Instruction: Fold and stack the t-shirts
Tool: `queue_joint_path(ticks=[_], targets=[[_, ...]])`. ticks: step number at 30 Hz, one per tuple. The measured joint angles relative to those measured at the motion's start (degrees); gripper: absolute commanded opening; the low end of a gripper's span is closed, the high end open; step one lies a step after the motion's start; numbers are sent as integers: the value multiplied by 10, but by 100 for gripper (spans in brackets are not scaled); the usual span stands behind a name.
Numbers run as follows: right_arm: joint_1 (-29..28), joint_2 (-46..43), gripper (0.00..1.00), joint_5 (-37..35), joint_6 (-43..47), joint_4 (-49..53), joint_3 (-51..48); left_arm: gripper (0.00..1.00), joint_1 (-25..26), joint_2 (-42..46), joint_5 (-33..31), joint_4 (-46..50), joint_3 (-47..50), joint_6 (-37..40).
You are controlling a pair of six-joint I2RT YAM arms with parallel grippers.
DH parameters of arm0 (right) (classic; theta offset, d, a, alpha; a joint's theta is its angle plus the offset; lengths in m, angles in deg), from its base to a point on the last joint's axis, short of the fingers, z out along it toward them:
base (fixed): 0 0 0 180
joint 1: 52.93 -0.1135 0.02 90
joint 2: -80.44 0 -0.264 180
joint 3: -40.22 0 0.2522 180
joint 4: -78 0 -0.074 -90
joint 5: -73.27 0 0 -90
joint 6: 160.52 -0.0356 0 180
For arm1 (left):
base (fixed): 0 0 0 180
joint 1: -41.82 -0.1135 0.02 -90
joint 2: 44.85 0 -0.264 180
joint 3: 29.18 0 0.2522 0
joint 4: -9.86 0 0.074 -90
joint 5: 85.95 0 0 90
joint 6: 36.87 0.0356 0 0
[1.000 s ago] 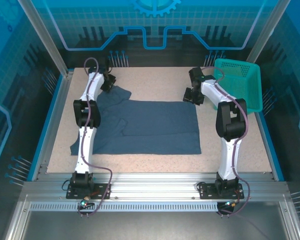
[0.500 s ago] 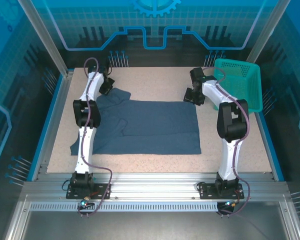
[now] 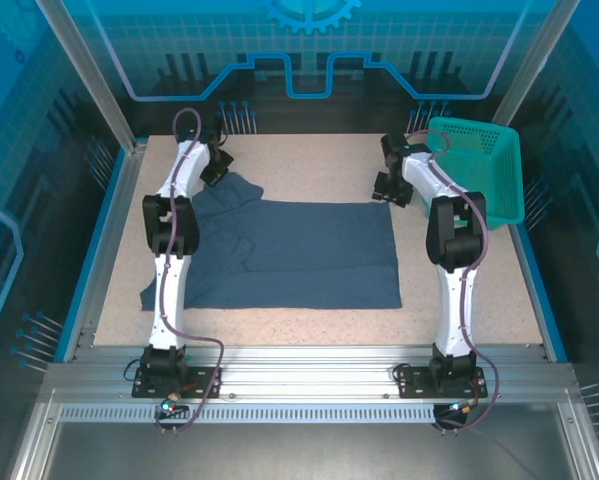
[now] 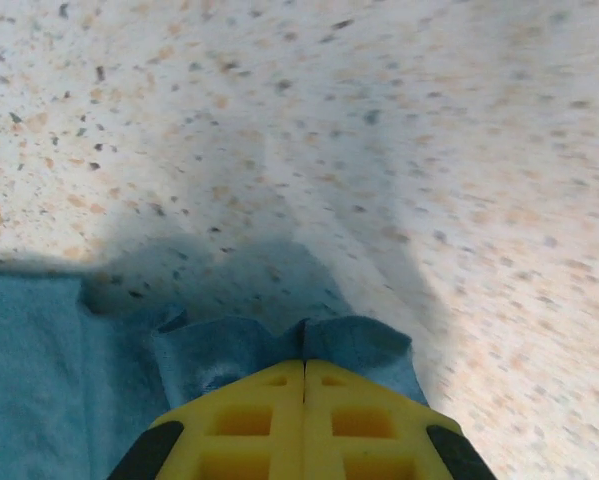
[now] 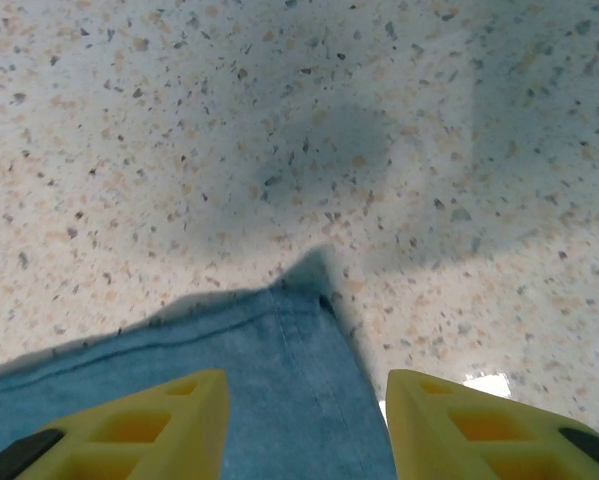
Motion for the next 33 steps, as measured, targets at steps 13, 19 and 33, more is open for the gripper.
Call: queue_joint_path(ticks=[13,19,33], targets=[[0,95,18,-4,16,41,115,0,9,75,2,-42,46,38],[0,94,1,-4,18,43,109,0,9,75,8,-42,52,41],[-1,12,0,-10,27,30,47,0,9,197,10,-50,202,58]])
